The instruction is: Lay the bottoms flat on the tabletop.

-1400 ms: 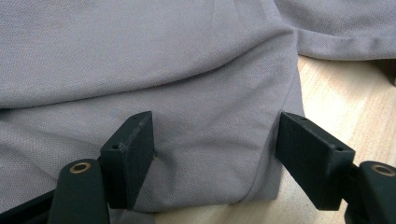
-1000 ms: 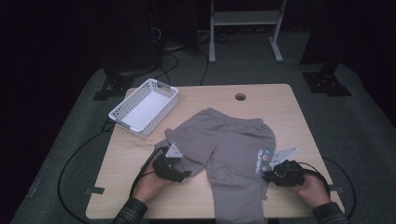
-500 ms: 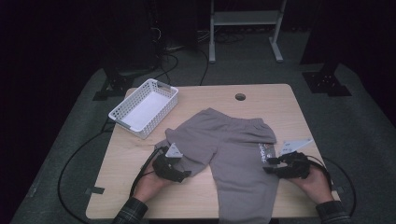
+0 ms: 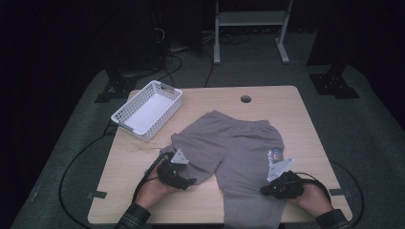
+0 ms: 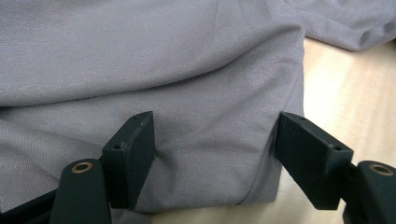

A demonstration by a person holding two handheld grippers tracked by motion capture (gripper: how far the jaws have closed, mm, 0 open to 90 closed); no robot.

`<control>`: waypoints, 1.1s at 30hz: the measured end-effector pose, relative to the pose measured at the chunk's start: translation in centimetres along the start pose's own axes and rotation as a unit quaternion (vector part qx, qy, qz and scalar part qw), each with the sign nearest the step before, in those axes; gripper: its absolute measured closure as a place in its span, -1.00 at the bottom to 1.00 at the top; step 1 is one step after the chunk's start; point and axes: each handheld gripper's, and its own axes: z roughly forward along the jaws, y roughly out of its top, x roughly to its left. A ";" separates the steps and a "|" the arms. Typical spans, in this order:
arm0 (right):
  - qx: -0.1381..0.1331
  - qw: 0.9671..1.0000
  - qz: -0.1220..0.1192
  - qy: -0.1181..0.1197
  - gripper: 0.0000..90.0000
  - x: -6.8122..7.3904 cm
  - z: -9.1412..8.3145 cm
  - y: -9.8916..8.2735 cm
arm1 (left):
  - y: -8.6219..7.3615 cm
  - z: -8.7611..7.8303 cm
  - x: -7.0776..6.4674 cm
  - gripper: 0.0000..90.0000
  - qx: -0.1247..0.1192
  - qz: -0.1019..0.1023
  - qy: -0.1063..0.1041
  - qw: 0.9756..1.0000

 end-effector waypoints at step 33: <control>-0.064 0.997 0.024 -0.028 0.00 0.4 0.0 1.1 | -4.3 -4.9 1.5 -0.46 -0.008 -0.003 0.069 0.998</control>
